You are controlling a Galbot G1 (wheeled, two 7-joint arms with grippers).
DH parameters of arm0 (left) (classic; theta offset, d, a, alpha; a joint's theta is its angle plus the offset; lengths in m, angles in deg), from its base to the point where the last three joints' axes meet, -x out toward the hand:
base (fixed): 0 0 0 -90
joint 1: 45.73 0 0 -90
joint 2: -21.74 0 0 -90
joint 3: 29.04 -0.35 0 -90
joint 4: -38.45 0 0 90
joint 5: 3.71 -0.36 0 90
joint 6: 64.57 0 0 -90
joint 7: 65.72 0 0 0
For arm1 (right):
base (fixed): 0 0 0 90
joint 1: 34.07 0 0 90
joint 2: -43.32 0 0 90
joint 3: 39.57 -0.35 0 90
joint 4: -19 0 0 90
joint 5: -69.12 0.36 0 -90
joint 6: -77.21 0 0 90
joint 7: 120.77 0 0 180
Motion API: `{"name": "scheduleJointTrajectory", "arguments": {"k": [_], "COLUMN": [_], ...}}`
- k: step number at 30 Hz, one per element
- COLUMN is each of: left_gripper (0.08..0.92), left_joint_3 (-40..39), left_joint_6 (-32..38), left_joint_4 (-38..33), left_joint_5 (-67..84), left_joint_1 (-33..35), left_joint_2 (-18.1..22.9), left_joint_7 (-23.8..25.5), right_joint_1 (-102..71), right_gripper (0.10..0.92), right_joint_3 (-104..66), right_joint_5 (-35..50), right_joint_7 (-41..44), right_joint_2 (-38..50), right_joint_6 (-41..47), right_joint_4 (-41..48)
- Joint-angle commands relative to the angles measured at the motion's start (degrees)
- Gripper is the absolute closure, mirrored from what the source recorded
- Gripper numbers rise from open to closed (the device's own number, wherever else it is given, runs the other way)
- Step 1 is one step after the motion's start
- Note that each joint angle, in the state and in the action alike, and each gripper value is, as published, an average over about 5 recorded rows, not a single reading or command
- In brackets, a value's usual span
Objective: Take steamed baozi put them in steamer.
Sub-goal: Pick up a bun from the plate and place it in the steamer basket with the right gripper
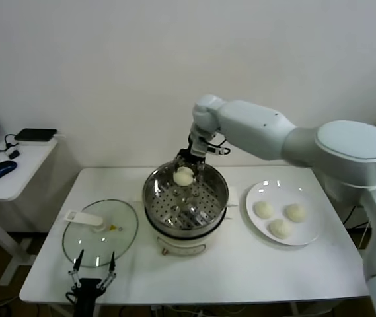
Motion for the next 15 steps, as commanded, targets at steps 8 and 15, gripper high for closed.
{"name": "scheduleJointTrajectory", "arguments": {"k": [8, 15], "left_gripper": [0.177, 0.177], "left_joint_3": [0.07, 0.25], "left_joint_6": [0.20, -0.07], "left_joint_4": [0.15, -1.31], "left_joint_5": [0.07, -0.07], "left_joint_1": [-0.02, 0.64], "left_joint_2": [-0.14, -0.14], "left_joint_7": [-0.09, 0.00], "right_joint_1": [-4.36, 6.06], "right_gripper": [0.369, 0.219], "right_joint_3": [-3.79, 4.72], "right_joint_5": [-3.75, 16.65], "right_joint_7": [0.52, 5.13], "right_joint_2": [-5.04, -0.26], "right_joint_6": [-5.32, -1.66], "right_joint_4": [10.00, 1.62]}}
